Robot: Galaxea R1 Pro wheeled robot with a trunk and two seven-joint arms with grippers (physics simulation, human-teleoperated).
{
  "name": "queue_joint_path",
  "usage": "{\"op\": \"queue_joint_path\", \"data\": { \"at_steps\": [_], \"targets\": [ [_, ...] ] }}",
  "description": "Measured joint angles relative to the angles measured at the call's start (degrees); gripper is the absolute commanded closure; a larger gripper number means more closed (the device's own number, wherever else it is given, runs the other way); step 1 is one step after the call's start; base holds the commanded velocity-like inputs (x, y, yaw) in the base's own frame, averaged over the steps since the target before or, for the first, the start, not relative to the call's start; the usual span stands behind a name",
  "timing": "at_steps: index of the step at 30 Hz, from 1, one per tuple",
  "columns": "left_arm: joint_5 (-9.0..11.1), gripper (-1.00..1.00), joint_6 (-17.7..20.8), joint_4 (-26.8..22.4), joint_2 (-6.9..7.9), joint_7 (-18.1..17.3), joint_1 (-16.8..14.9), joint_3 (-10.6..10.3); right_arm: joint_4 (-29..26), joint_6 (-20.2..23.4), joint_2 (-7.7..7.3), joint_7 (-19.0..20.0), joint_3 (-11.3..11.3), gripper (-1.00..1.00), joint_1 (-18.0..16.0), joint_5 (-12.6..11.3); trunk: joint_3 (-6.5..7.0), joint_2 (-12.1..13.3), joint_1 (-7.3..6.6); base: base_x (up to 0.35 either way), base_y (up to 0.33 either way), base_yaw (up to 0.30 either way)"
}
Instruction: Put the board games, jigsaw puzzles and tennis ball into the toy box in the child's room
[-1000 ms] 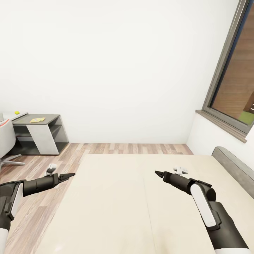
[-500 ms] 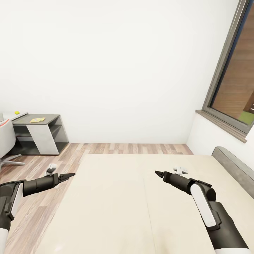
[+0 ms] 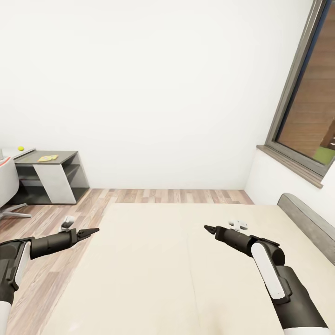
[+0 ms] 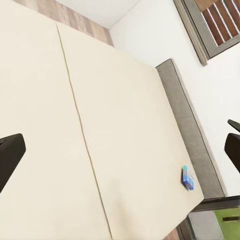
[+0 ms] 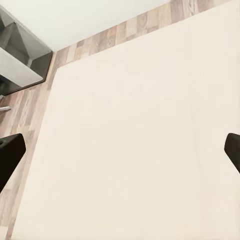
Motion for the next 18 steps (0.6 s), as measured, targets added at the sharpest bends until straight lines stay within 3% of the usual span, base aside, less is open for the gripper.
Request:
{"op": "queue_joint_path", "data": {
  "at_steps": [18],
  "targets": [
    [0.01, -1.00, 0.00, 0.00, 0.00, 0.09, 0.00, 0.00, 0.00, -0.06, 0.00, 0.00, 0.00, -1.00, 0.00, 0.00, 0.00, 0.00, 0.00, 0.000, -0.006, 0.000]
  ]
}}
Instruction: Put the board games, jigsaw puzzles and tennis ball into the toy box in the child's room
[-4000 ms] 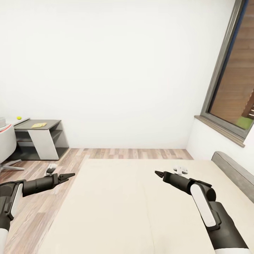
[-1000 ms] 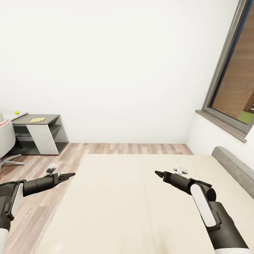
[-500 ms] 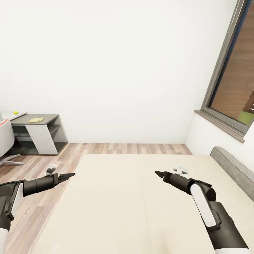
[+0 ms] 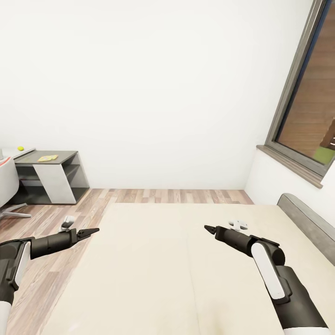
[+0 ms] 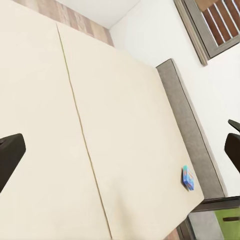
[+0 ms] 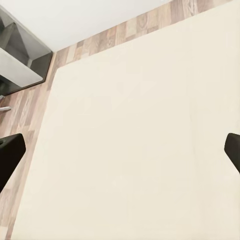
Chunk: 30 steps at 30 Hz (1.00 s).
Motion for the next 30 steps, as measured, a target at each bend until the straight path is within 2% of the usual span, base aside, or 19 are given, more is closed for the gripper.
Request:
{"op": "queue_joint_path", "data": {
  "at_steps": [30],
  "targets": [
    [-0.03, -1.00, 0.08, 0.00, 0.00, 0.18, 0.00, 0.00, 0.00, -0.03, 0.00, 0.00, 0.00, -1.00, 0.00, 0.00, 0.00, 0.00, 0.00, 0.000, 0.000, 0.000]
  ]
}}
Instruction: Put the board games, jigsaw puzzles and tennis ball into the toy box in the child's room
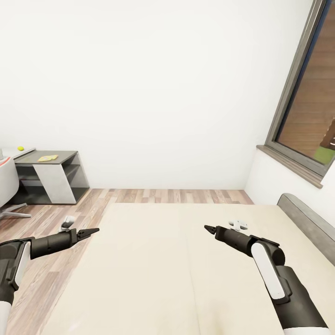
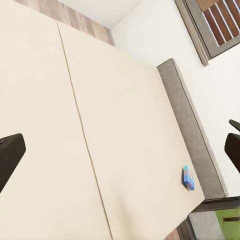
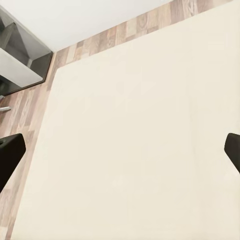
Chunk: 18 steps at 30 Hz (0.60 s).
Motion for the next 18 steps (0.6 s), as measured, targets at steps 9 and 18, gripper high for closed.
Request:
{"op": "queue_joint_path", "data": {
  "at_steps": [9, 18],
  "targets": [
    [0.00, -1.00, 0.01, 0.00, 0.00, -0.05, 0.00, 0.00, 0.00, 0.00, 0.00, 0.00, 0.00, -1.00, 0.00, -0.01, 0.00, 0.00, 0.00, 0.000, 0.000, 0.000],
    [0.00, -1.00, -0.03, 0.00, 0.00, -0.04, 0.01, 0.00, -0.01, 0.00, 0.00, 0.00, 0.00, -1.00, 0.00, 0.00, 0.00, 0.00, 0.00, 0.000, 0.000, 0.000]
  ]
}}
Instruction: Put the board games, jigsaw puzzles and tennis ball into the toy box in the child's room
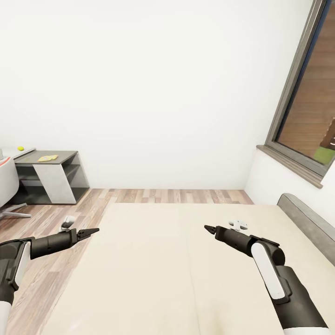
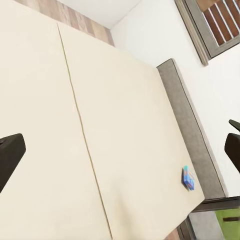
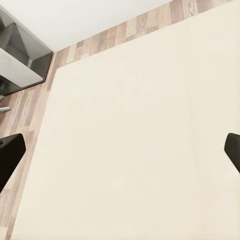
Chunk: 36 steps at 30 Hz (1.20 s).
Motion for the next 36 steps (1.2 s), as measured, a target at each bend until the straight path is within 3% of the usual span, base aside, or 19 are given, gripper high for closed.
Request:
{"op": "queue_joint_path", "data": {
  "at_steps": [36],
  "targets": [
    [0.00, -1.00, 0.02, 0.01, -0.51, -0.03, 0.02, 0.00, -0.07, 0.00, -0.01, 0.00, 0.00, -1.00, 0.00, 0.00, 0.00, 0.00, 0.00, 0.000, -0.057, 0.000]
  ]
}}
